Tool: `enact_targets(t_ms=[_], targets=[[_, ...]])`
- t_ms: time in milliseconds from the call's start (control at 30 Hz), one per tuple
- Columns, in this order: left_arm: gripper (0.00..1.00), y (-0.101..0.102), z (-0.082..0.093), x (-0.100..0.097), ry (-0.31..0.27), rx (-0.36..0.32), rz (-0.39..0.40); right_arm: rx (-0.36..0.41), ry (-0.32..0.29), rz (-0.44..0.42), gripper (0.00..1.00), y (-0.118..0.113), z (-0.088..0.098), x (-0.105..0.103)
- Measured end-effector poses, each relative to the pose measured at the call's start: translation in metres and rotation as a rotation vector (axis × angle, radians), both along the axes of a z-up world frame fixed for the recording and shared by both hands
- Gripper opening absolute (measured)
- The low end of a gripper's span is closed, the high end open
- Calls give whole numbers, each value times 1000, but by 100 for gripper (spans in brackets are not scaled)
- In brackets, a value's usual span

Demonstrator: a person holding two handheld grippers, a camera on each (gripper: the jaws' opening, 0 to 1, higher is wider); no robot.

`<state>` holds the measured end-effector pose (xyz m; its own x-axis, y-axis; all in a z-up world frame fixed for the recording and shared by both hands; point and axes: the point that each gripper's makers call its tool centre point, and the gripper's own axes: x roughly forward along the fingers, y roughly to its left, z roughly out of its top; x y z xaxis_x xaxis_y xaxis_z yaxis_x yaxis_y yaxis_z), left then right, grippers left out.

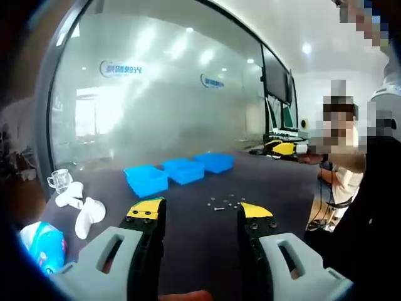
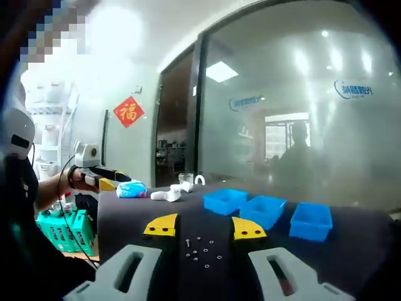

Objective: Sort the screws, nuts, and washers into the corresponding bins

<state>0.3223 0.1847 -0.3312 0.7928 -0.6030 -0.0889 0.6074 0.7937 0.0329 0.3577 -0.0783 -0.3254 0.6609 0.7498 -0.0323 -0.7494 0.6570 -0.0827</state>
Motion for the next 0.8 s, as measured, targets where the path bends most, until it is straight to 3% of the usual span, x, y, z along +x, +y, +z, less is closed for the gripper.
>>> enact_targets(t_ms=[300, 633, 800], targets=[[46, -1, -2, -3, 5, 11, -8, -52, 22, 54, 37, 6, -11, -16], [46, -1, -7, -5, 19, 22, -18, -113, 53, 82, 41, 10, -24, -20], [46, -4, -10, -5, 28, 29, -29, -162, 105, 119, 41, 11, -36, -19]])
